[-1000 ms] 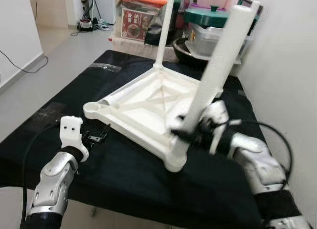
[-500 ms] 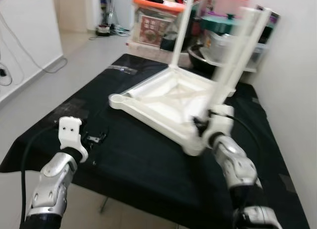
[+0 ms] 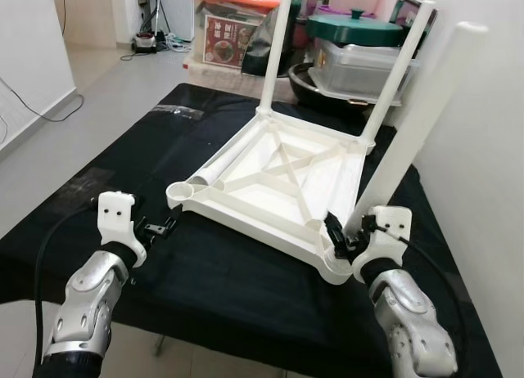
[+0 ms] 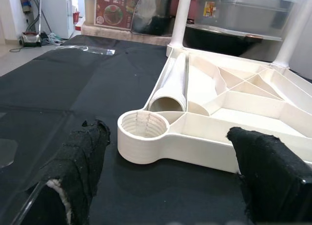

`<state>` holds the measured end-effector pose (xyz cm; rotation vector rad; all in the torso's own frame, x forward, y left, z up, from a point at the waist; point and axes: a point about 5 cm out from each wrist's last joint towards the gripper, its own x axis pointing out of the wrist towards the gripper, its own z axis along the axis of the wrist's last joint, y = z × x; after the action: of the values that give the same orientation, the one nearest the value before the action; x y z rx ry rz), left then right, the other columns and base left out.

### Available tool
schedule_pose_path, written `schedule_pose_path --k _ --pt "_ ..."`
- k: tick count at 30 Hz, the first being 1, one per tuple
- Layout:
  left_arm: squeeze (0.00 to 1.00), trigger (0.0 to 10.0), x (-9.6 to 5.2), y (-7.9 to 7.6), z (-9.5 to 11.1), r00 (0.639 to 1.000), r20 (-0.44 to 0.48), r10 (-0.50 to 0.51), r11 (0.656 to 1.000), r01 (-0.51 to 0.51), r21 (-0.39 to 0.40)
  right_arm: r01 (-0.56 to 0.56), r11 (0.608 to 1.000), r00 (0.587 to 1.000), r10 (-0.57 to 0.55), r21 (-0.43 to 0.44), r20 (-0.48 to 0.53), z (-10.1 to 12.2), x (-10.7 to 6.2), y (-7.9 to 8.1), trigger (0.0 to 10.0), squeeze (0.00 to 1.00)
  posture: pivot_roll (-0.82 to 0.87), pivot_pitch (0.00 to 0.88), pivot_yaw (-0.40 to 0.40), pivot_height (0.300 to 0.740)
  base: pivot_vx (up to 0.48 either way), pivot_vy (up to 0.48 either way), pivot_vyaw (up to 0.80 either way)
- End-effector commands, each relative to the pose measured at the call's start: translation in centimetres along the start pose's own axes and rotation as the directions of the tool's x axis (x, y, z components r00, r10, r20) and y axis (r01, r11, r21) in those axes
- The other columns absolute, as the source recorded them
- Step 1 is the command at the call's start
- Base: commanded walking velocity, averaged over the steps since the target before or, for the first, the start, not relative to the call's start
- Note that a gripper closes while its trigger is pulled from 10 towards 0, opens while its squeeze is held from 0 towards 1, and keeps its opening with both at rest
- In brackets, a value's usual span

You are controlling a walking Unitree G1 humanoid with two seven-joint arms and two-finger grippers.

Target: Building children table

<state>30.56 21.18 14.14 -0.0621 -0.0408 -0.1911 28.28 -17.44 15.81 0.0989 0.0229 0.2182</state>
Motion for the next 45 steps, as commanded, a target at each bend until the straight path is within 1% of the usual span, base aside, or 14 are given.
schedule_pose_path --k 1,13,14,17,22,24,28,35,36,38,39,40,42,45 --pt "0.00 10.0 0.2 -0.4 -0.1 1.000 -0.005 -0.018 1.000 0.018 -0.006 -0.194 0.981 0.981 0.193 0.019 0.032 1.4 0.3 0.8 10.0 0.00 0.05 0.000 -0.141 0.740 0.000 0.000 0.00" --pt "0.00 10.0 0.7 -0.6 -0.2 1.000 0.002 -0.015 1.000 0.015 -0.012 -0.670 0.738 0.743 0.666 -0.086 -0.075 2.3 3.3 2.0 10.0 0.00 0.07 0.000 -0.151 0.740 0.000 0.000 0.00" --pt "0.00 10.0 0.7 -0.7 -0.2 1.000 0.001 -0.018 1.000 0.018 -0.009 -0.698 0.712 0.716 0.693 -0.081 -0.083 1.7 4.4 3.2 4.9 0.00 0.09 0.000 -0.155 0.740 0.000 0.000 0.00" --pt "0.00 10.0 0.8 -0.8 -0.3 1.000 -0.003 -0.019 1.000 0.019 0.001 -0.686 0.724 0.728 0.681 -0.073 -0.078 1.2 6.4 4.8 0.0 0.00 0.10 0.000 -0.167 0.740 0.000 0.000 0.00" --pt "0.00 10.0 0.6 -0.8 -0.3 1.000 -0.003 -0.016 1.000 0.016 0.007 -0.602 0.791 0.798 0.594 -0.110 -0.098 1.1 7.7 4.7 0.0 0.00 0.11 0.000 -0.174 0.740 0.000 0.000 0.00" --pt "0.00 10.0 0.4 -0.6 -0.2 1.000 0.002 -0.008 1.000 0.008 -0.002 -0.013 0.997 0.994 0.004 -0.078 -0.113 1.2 9.3 0.4 0.0 0.00 0.09 0.000 -0.168 0.740 0.000 0.000 0.00" --pt "0.00 10.0 0.5 -0.7 -0.2 1.000 0.005 -0.010 1.000 0.010 -0.006 0.346 0.938 0.930 -0.347 -0.032 -0.123 0.7 7.7 -2.5 0.0 0.00 0.08 0.000 -0.165 0.740 0.000 0.000 0.00" --pt "0.00 10.0 0.5 -0.6 -0.2 1.000 0.005 -0.015 1.000 0.015 -0.006 0.437 0.898 0.889 -0.439 -0.046 -0.131 -1.0 3.1 -1.9 0.0 0.00 0.06 0.000 -0.150 0.740 0.000 0.000 0.00" --pt "0.00 10.0 0.4 -0.6 -0.2 1.000 0.004 -0.015 1.000 0.015 -0.004 0.297 0.954 0.945 -0.301 -0.048 -0.127 -0.9 2.3 -0.3 4.4 0.00 0.05 0.000 -0.147 0.740 0.000 0.000 0.00" --pt "0.00 10.0 0.4 -0.5 -0.2 1.000 0.003 -0.015 1.000 0.015 -0.003 0.186 0.981 0.973 -0.191 -0.048 -0.126 -0.8 1.7 0.9 4.4 0.00 0.05 0.000 -0.146 0.740 0.000 0.000 0.00" --pt "0.00 10.0 0.3 -0.4 -0.2 1.000 0.002 -0.016 1.000 0.016 -0.002 0.086 0.996 0.990 -0.089 -0.038 -0.112 -0.4 1.0 2.0 10.0 0.00 0.04 0.000 -0.139 0.740 0.000 0.000 0.00" --pt "0.00 10.0 0.3 -0.4 -0.2 1.000 0.002 -0.016 1.000 0.016 -0.002 0.086 0.996 0.990 -0.089 -0.038 -0.112 -0.4 1.0 2.0 10.0 0.00 0.04 0.000 -0.139 0.740 0.000 0.000 0.00" --pt "0.00 10.0 0.3 -0.4 -0.2 1.000 0.001 -0.018 1.000 0.018 -0.002 -0.041 0.999 0.997 0.043 0.031 -0.061 0.8 -0.2 2.5 10.0 1.00 0.03 0.000 -0.135 0.740 0.000 0.000 0.00" --pt "0.00 10.0 0.4 -0.4 -0.2 1.000 0.001 -0.020 1.000 0.020 -0.002 -0.207 0.978 0.976 0.209 0.039 -0.059 1.4 -0.8 2.9 10.0 1.00 0.03 0.000 -0.133 0.740 0.000 0.000 0.00"
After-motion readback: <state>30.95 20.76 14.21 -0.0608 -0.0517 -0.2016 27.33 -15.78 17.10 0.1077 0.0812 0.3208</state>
